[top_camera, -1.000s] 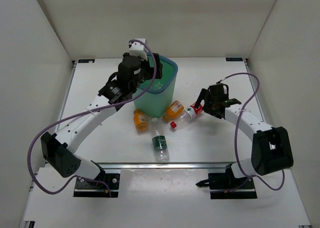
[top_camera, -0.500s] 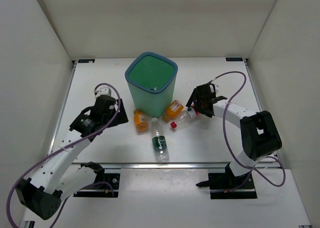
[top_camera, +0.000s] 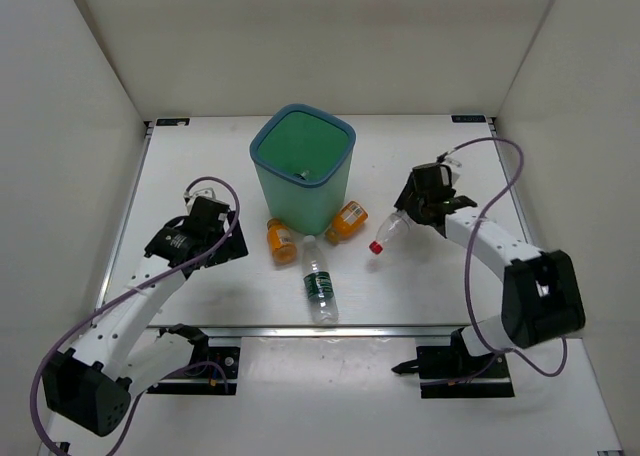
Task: Put the plastic bottles in the bin
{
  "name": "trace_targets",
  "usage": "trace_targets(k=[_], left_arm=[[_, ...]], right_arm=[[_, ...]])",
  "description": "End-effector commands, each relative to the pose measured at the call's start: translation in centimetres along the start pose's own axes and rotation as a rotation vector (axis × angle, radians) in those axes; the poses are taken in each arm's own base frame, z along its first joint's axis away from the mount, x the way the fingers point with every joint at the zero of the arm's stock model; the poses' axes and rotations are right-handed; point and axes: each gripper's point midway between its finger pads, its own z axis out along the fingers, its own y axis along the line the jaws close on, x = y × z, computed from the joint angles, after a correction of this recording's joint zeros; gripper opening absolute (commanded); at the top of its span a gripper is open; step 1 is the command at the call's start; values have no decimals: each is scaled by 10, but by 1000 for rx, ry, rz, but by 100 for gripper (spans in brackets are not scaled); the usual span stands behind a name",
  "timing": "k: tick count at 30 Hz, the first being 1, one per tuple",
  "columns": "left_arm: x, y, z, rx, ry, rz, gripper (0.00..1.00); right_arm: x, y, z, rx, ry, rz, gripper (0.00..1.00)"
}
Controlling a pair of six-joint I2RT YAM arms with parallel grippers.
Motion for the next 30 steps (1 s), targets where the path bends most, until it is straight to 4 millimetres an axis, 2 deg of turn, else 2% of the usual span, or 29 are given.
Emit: trace_targets(k=[1, 3, 4, 5, 6, 9, 10, 12, 13, 14, 15, 16, 17, 19, 20, 21, 23, 25, 27, 29, 30], left_arm=[[-19, -5, -3, 31, -59, -18, 98], [-22, -6, -3, 36, -64, -20, 99], [-23, -7, -2, 42, -61, -21, 99], [-23, -12, -1, 70, -54, -21, 99], [-22, -14, 0, 85, -38, -11, 99], [-21, -18, 0, 98, -32, -21, 99], [-25, -20, -1, 101, -43, -28, 99], [-26, -21, -2, 116, -43, -27, 98], [-26, -23, -2, 128, -41, -27, 99], [-27, -27, -7, 157, -48, -22, 99], [-26, -30, -7, 168, -45, -12, 99], [-22, -30, -6, 176, -31, -9, 99], [-19, -31, -6, 177, -25, -5, 99], [-17, -29, -6, 172, -16, -1, 99], [-13, -29, -6, 172, -4, -8, 99], [-11, -27, -4, 167, 2, -9, 99], [-8, -25, -5, 165, 4, -22, 99], [-7, -25, -4, 173, 3, -35, 99], [-6, -27, -6, 202, -3, -34, 99], [-6, -29, -4, 197, 3, -48, 98], [-5, -31, -3, 202, 9, -53, 98]], right_arm=[[-88, 12, -51, -72, -269, -16, 42], [-143, 39, -98, -184, -462, -39, 42], [-152, 55, -113, -224, -526, -150, 42], [-173, 81, -143, -314, -638, -176, 44], [-199, 94, -170, -342, -770, -245, 46], [-221, 151, -236, -486, -1017, -370, 46], [-228, 165, -251, -528, -1100, -400, 46], [-229, 199, -276, -638, -1197, -473, 49], [-225, 215, -269, -668, -1200, -518, 47], [-225, 232, -286, -740, -1238, -534, 47], [-225, 248, -289, -801, -1263, -563, 47], [-226, 259, -293, -846, -1305, -552, 47], [-218, 270, -287, -904, -1309, -590, 48], [-213, 288, -297, -985, -1349, -587, 47], [-202, 300, -280, -1003, -1293, -619, 47], [-200, 309, -286, -1032, -1290, -625, 48], [-172, 322, -271, -1071, -1228, -661, 51], [-161, 322, -268, -1039, -1240, -664, 55], [-157, 321, -275, -1048, -1245, -670, 83], [-159, 319, -277, -1046, -1221, -666, 99], [-164, 318, -281, -1043, -1230, -652, 99]])
